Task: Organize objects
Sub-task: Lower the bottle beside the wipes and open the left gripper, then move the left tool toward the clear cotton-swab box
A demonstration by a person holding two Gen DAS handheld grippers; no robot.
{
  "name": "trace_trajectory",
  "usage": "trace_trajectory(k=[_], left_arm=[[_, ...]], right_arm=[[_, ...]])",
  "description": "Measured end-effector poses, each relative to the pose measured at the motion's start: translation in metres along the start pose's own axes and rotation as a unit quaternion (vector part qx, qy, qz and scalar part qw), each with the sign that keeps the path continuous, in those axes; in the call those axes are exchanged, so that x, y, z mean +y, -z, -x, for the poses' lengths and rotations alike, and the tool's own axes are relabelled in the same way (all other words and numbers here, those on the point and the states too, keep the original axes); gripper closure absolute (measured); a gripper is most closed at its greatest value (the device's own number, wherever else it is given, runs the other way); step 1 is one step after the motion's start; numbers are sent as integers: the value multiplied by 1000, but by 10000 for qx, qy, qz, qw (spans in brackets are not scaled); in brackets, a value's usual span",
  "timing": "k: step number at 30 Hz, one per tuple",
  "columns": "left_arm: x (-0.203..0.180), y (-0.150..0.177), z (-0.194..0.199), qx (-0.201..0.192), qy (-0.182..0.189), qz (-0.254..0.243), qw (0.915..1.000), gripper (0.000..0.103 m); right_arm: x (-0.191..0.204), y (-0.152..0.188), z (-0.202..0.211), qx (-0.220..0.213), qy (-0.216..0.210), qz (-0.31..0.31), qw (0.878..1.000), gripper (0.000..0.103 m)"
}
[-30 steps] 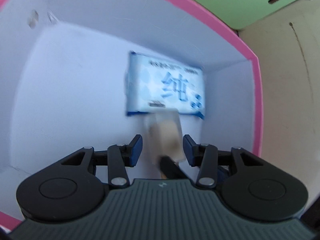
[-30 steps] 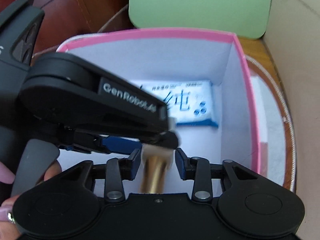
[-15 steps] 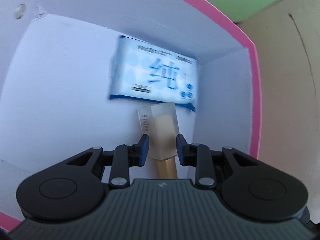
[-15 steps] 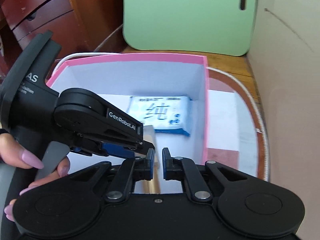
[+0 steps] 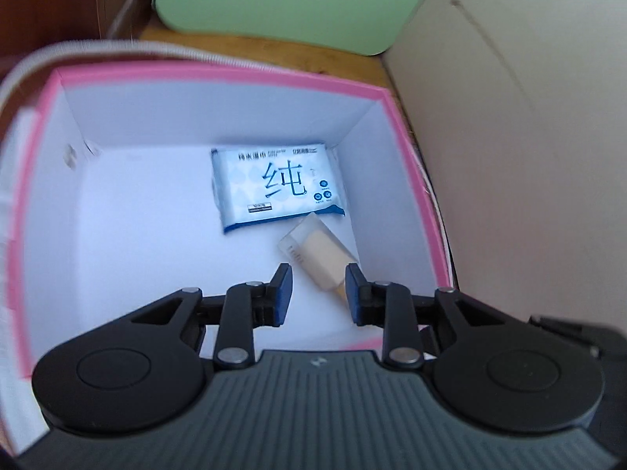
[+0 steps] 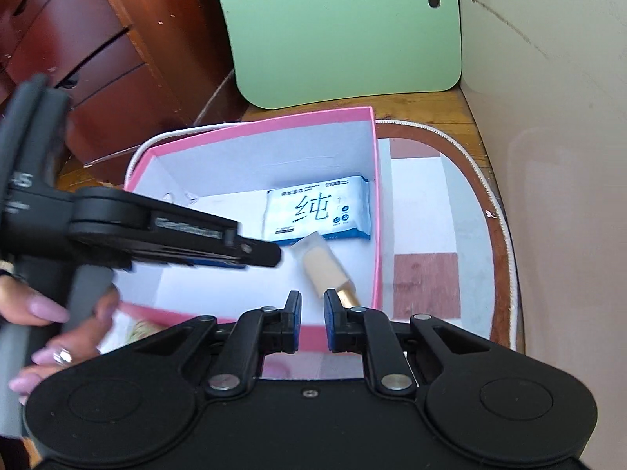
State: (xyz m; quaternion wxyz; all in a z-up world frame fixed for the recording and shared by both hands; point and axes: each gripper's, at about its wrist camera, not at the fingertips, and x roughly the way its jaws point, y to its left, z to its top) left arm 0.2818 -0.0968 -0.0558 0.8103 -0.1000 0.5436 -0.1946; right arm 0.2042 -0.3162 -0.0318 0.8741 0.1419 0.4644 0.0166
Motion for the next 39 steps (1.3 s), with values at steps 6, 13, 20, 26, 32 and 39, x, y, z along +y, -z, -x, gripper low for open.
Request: trace_trajectory(k=[6, 13, 20, 26, 32, 39], left_arm=[[-15, 12, 69, 149, -241, -873, 9958, 75], [-12, 36, 148, 218, -291, -1517, 9878, 69], [8, 79, 188, 262, -237, -1684, 9851, 60], [32, 119, 196, 341, -269, -1690, 9847, 49], [53, 152, 190, 273, -182, -1579, 9869, 39], [69, 188, 163, 95, -180, -1466, 9890, 28]], right_arm=[[29, 5, 46, 305, -4, 288, 9991, 76], [65, 16, 102, 368, -20, 593, 9976, 65], [95, 48, 123, 508, -220, 638, 9964, 40], [126, 86, 105, 990, -769, 1185, 9850, 37], [149, 120, 88, 1151, -1107, 1697, 9725, 29], [151, 161, 53, 1080, -738, 2041, 9702, 22]])
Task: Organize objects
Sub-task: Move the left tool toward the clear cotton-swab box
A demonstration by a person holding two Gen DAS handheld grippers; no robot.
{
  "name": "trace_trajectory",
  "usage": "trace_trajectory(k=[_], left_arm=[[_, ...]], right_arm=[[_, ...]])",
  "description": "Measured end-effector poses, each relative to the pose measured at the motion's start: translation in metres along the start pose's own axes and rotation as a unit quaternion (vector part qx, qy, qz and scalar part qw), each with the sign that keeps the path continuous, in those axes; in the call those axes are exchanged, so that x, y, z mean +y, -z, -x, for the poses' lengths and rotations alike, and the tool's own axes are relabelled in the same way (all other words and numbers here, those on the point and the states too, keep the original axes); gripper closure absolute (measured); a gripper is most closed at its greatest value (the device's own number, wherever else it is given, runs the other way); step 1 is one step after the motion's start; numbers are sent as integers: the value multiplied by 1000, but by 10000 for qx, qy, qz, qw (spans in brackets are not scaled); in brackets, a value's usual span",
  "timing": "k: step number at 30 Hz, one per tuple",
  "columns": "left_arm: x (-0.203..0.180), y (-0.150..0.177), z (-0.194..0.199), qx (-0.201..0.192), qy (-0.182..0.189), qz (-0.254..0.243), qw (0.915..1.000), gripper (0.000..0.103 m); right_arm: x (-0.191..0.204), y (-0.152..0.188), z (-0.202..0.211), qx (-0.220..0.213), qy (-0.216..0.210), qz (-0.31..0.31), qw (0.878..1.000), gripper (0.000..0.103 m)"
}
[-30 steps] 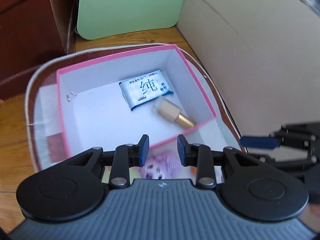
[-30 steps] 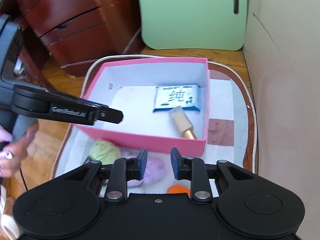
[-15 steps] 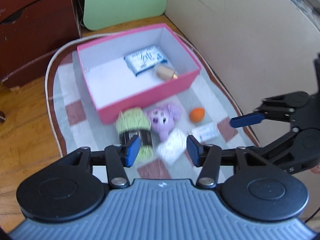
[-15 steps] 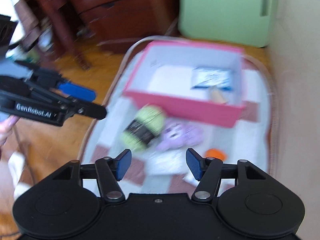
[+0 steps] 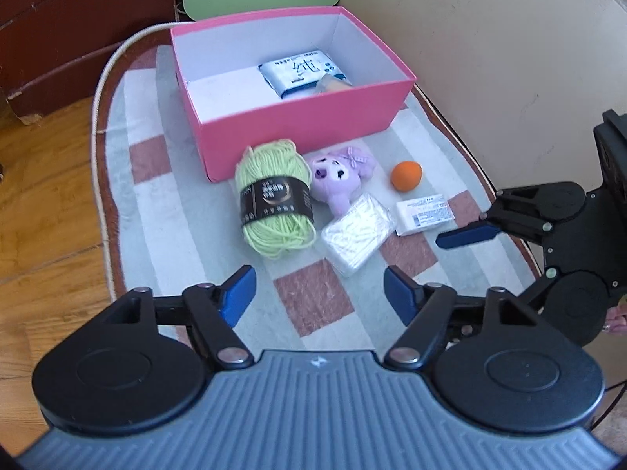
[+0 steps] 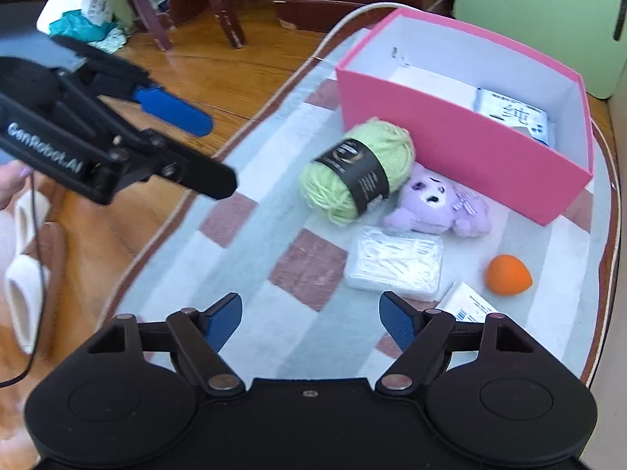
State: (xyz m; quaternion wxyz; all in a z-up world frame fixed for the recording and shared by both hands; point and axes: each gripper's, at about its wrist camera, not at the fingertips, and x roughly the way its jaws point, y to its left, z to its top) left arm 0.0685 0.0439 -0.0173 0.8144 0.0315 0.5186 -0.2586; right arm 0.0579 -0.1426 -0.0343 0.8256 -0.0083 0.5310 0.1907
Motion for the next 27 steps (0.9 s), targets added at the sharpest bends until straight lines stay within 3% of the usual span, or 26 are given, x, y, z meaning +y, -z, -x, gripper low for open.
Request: trace_trajectory(k=[6, 11, 15, 23, 27], left_arm=[[-2, 14, -31, -355, 213, 254, 9988, 17], [4, 17, -59, -616, 313, 763, 9947, 16], [10, 22, -87, -499, 668, 1309, 9879, 18], [9, 29, -125, -361, 864, 1894, 9774, 21], [5, 28, -142, -140, 662, 2293, 9710, 38]], right_arm=[[-3, 22, -15, -669, 582, 374, 9954, 20], [-14, 27, -44, -1148, 977, 575, 9869, 18], [-31, 26, -65, -1057, 1219, 593, 9851, 18], [-46, 29, -79, -883, 1072, 598, 9885, 18], [-50, 29, -90, -791, 892, 485, 9917, 18]])
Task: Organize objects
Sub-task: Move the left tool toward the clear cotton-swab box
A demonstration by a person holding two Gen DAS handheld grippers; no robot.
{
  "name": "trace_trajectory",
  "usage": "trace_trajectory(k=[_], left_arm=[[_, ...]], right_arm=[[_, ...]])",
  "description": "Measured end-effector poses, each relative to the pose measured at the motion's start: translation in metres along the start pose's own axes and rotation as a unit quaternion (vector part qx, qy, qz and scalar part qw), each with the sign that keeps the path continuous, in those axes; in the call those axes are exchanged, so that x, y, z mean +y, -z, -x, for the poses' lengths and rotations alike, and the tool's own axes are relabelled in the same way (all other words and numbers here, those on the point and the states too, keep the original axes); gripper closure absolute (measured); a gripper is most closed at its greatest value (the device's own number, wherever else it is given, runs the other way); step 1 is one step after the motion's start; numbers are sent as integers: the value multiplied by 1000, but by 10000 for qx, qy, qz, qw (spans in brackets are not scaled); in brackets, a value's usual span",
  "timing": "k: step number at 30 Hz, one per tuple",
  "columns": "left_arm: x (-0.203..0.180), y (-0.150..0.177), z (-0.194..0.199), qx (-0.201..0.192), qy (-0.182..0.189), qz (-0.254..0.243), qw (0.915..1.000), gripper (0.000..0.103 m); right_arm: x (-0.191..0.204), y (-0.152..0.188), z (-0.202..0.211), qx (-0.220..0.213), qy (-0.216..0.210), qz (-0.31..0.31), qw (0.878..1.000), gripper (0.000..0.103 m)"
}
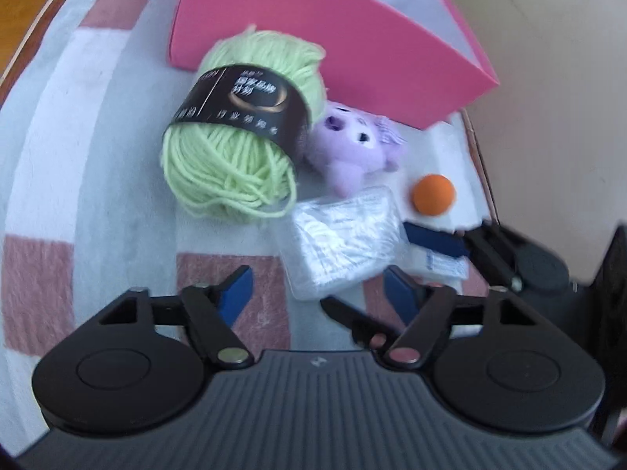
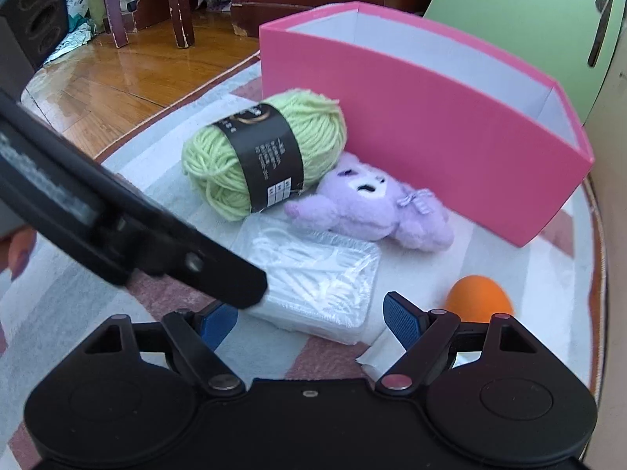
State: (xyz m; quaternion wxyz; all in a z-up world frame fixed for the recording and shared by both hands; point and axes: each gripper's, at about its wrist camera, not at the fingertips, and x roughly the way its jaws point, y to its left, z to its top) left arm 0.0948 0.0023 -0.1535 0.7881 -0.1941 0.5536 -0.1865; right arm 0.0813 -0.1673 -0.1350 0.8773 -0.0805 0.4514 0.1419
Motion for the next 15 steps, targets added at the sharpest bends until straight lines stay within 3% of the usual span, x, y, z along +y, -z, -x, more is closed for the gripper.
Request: trace_trajectory(k=[3, 10, 15], left_arm=[[-2, 4, -8, -8, 27, 159, 9999, 57], [-1, 21, -4, 303, 158, 487, 9982, 61], [-5, 13, -3, 536, -93, 406, 9977, 55]], right_arm=[[4, 3, -7, 96, -56, -148, 9998, 18], [12, 8, 1, 328, -118, -434, 9984, 12], [19, 20, 5, 171, -269, -440, 9985, 7]])
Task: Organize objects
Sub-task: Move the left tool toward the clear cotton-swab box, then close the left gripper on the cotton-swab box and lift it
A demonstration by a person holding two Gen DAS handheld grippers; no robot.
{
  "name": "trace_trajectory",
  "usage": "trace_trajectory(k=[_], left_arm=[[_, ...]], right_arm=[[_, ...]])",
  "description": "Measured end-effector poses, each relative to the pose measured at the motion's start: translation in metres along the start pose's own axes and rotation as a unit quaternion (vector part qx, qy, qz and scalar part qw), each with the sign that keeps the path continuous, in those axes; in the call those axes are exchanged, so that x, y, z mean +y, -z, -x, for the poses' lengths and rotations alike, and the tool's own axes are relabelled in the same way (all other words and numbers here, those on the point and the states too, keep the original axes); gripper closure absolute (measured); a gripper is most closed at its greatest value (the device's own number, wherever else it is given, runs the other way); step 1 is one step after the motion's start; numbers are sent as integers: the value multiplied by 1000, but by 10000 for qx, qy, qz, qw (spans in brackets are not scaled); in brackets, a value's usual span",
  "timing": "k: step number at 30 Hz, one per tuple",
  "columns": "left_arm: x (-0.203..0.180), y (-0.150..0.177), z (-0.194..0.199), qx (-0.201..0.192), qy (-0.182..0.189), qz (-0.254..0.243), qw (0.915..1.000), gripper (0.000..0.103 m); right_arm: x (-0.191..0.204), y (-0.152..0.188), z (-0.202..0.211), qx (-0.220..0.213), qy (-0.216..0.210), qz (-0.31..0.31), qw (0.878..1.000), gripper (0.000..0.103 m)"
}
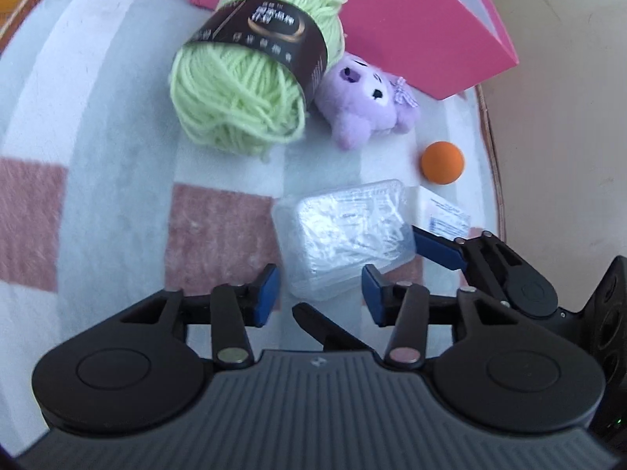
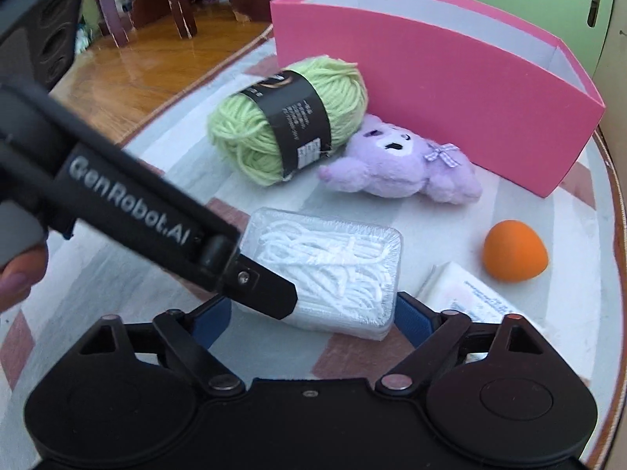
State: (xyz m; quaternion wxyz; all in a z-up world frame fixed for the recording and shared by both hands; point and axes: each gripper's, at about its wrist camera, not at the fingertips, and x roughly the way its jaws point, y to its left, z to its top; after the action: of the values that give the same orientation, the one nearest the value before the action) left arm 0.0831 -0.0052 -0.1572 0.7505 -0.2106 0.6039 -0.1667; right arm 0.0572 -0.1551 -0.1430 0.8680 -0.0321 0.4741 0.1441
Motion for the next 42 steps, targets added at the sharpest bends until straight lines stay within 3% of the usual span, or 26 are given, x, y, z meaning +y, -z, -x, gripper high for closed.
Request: trace_trajectory(k=[5, 9, 15, 17, 25, 32, 38, 42], left_arm=[[3, -7, -3, -244, 38, 49, 9997, 48], [10, 0, -5, -378, 358, 394, 9979, 57], [3, 5, -8, -589, 334, 576, 9960, 58], [-5, 4, -7, -581, 213, 485, 9969, 58], [-39, -12, 14, -303, -299, -25, 9991, 58], [-36, -24, 63, -458, -490, -423, 9969, 58], [-55, -57, 100, -668, -496, -584, 9948, 58], [-67, -83, 121, -814, -531, -696, 9928, 58]], right_arm=[[-2, 2, -8, -117, -32, -146, 9998, 5], [-4, 1, -12, 37, -89, -24, 10000, 7], [2, -7, -11, 510, 142, 468, 9975, 13], [-2, -8, -9, 515, -73, 350, 9980, 15], [2, -17, 3, 663, -175, 300, 9972, 21], [-4, -51, 32, 766, -375, 373, 9957, 21], [-14, -92, 59, 514, -510, 121, 9973, 20], [-13, -121, 76, 139, -395, 299, 9987, 19]])
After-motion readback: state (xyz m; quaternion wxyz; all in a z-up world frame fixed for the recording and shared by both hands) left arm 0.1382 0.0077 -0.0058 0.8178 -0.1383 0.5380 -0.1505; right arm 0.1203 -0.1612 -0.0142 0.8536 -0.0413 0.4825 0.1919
